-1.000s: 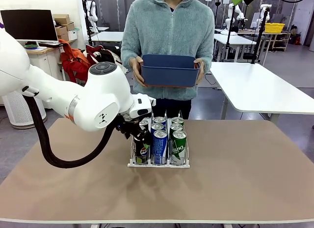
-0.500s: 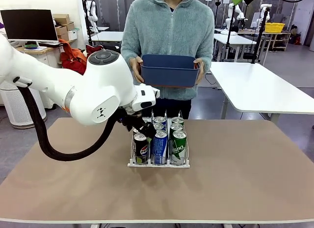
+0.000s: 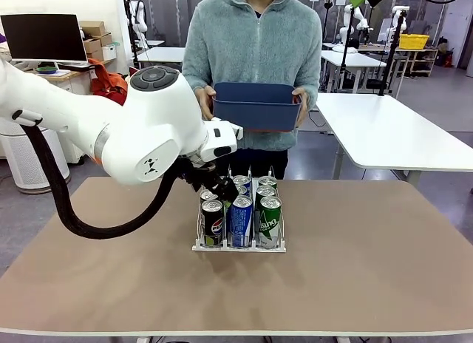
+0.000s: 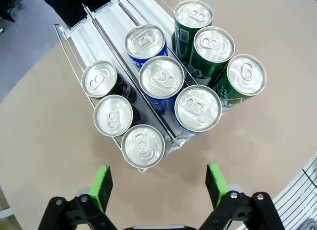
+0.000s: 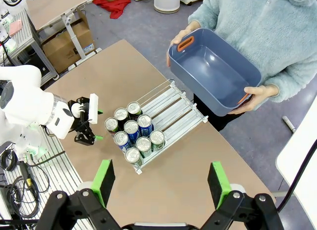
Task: Fill the beverage cans into the dispenser.
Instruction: Place the picked Pepsi coke in the line of the Automatic Can Dispenser with the same cans.
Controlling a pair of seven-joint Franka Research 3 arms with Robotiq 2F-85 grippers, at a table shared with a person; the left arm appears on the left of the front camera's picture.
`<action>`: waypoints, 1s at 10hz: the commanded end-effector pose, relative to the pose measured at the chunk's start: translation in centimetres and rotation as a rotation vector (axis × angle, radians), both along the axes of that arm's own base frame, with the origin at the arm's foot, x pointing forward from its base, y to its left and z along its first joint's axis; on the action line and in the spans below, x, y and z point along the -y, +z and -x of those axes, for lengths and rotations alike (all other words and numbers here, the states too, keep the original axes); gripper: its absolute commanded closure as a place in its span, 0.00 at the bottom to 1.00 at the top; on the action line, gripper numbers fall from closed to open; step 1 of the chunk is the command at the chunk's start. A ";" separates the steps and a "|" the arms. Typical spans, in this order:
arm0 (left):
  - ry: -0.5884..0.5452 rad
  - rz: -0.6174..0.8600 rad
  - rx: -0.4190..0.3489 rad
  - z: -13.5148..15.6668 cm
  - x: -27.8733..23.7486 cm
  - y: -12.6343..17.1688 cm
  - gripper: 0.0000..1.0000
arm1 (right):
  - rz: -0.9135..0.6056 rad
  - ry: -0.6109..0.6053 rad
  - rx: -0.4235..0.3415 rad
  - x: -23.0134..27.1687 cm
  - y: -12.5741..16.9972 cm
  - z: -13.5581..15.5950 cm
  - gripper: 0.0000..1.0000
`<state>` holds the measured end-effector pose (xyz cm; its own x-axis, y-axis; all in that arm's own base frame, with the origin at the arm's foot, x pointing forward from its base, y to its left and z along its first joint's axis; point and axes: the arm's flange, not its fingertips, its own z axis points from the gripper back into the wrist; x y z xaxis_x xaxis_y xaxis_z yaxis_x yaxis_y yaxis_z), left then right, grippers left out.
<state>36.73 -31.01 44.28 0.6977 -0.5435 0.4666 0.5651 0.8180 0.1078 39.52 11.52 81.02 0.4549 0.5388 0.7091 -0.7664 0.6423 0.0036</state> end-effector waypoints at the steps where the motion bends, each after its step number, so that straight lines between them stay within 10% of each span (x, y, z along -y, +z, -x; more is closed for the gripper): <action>1: -0.005 -0.006 -0.006 -0.3 -0.2 -0.3 0.00 | 0.000 0.001 0.000 0.0 0.0 0.1 0.00; 10: -0.005 -0.006 -0.006 -0.3 -0.2 -0.3 0.00 | 0.000 0.001 0.000 0.0 0.0 0.1 0.00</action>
<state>36.82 -31.03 43.94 0.7013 -0.5445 0.4601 0.5657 0.8178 0.1056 39.52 11.52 81.02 0.4549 0.5388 0.7091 -0.7664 0.6423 0.0036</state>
